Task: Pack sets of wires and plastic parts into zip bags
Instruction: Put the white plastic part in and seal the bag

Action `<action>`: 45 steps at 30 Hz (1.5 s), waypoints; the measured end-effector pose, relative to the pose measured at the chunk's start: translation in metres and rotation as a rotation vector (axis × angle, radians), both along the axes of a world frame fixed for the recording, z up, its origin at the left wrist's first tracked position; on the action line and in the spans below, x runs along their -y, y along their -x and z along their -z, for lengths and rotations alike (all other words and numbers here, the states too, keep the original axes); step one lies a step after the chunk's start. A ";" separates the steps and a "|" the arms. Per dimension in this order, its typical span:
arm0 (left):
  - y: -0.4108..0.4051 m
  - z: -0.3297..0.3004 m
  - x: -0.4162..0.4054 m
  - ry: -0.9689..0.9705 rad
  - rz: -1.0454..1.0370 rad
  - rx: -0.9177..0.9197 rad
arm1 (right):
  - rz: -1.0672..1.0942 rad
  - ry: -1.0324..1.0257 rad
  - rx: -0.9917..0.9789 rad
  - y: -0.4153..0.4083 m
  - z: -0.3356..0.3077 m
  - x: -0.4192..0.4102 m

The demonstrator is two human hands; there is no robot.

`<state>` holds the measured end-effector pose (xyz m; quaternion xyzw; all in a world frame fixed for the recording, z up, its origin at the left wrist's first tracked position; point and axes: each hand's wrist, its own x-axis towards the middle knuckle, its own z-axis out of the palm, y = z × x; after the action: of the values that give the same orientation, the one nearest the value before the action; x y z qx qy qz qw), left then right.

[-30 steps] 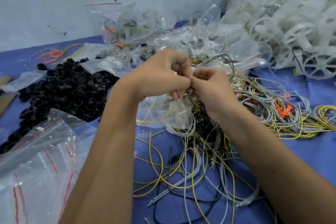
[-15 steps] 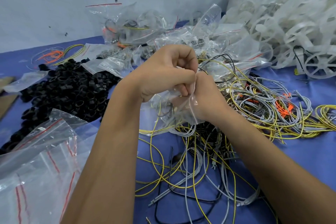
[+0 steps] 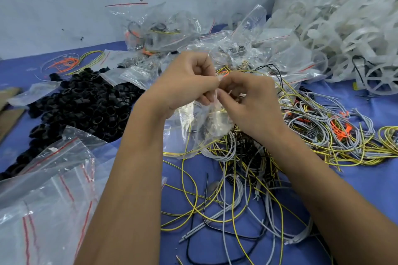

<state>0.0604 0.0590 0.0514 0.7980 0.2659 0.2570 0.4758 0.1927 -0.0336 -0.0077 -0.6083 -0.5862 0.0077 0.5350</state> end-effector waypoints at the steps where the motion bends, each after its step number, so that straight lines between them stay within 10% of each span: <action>1: 0.004 0.002 -0.005 0.000 -0.066 0.000 | -0.009 0.010 0.011 -0.003 -0.003 0.000; 6: 0.026 0.006 -0.032 0.011 -0.346 0.064 | -0.384 0.355 0.254 -0.004 -0.016 0.012; 15: 0.032 0.012 -0.039 0.028 -0.362 0.061 | -0.331 0.767 0.770 0.020 -0.011 0.017; 19: 0.034 0.012 -0.040 0.048 -0.365 0.094 | -0.460 0.717 0.573 0.017 -0.013 0.016; 24: 0.033 0.015 -0.041 0.035 -0.393 0.099 | -0.788 0.434 -0.214 -0.006 -0.024 0.020; 28: 0.029 0.017 -0.037 0.051 -0.291 0.042 | -0.646 0.211 -0.606 -0.017 -0.016 0.014; 45: 0.006 0.001 -0.004 -0.039 0.021 0.010 | -0.128 0.427 -0.490 -0.018 -0.001 0.001</action>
<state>0.0545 0.0633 0.0502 0.8085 0.2499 0.2612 0.4643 0.2108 -0.0349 -0.0063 -0.6487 -0.4622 0.3102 0.5190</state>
